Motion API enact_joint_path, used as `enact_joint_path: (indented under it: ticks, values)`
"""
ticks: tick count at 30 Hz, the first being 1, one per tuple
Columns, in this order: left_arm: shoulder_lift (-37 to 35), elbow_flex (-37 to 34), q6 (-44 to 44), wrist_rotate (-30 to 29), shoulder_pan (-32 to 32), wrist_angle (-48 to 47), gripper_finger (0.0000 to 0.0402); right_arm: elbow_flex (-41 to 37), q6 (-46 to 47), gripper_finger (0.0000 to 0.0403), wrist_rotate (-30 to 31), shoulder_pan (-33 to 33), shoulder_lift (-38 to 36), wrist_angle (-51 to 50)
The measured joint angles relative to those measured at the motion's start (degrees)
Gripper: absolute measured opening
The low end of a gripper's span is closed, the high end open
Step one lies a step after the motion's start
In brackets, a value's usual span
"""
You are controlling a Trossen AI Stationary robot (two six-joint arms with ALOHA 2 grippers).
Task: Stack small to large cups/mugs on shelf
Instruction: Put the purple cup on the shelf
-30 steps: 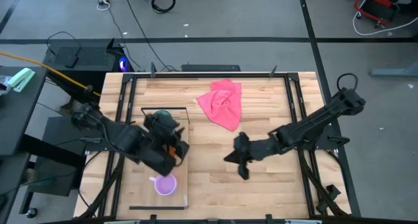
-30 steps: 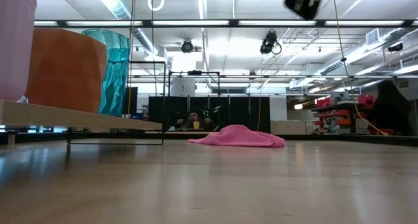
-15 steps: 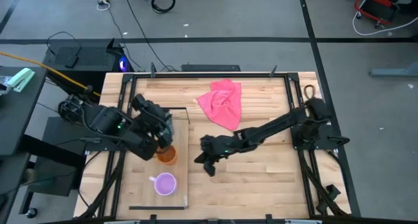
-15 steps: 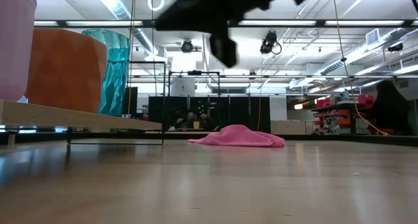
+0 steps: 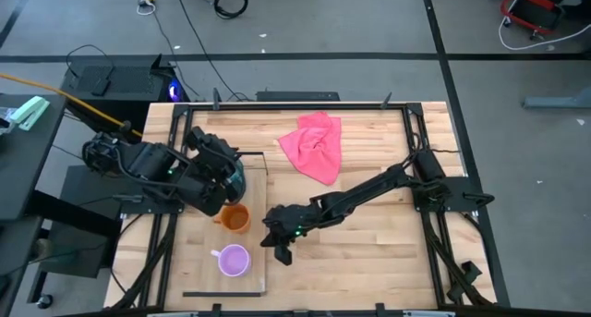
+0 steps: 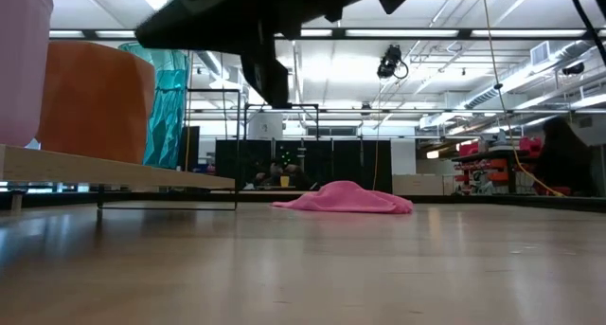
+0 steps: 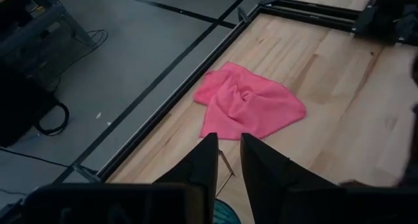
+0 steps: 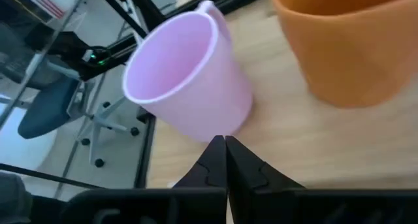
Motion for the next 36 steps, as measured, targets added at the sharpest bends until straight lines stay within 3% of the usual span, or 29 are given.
enact_joint_path:
  ticks: [8,16,25,28,31,36]
  values:
    - [0.0,0.0,-0.02,-0.02,0.15,0.01,0.0065,0.13,-0.28,0.0005,-0.07,1.1,0.02,1.47]
    - [-0.41,-0.08,1.93,0.62,3.07,0.07,0.0063,4.81,11.26,0.002,0.37,0.74,-0.33,-2.66]
    - [-5.42,-0.09,-2.05,8.98,2.89,-0.02,0.0055,16.16,2.42,0.001,2.86,0.97,-0.93,-20.74]
    - [-7.46,-0.41,-5.21,11.13,0.28,0.1,0.0051,17.01,0.62,0.0008,6.84,1.26,-2.9,-27.76]
    - [-10.23,-4.57,-10.2,10.81,-2.26,0.1,0.005,17.01,0.4,0.001,12.26,2.01,-5.63,-34.5]
    - [-17.22,-19.08,-22.09,11.25,-4.91,-0.07,0.0047,17.01,0.47,0.0012,20.99,3.49,-9.57,-43.06]
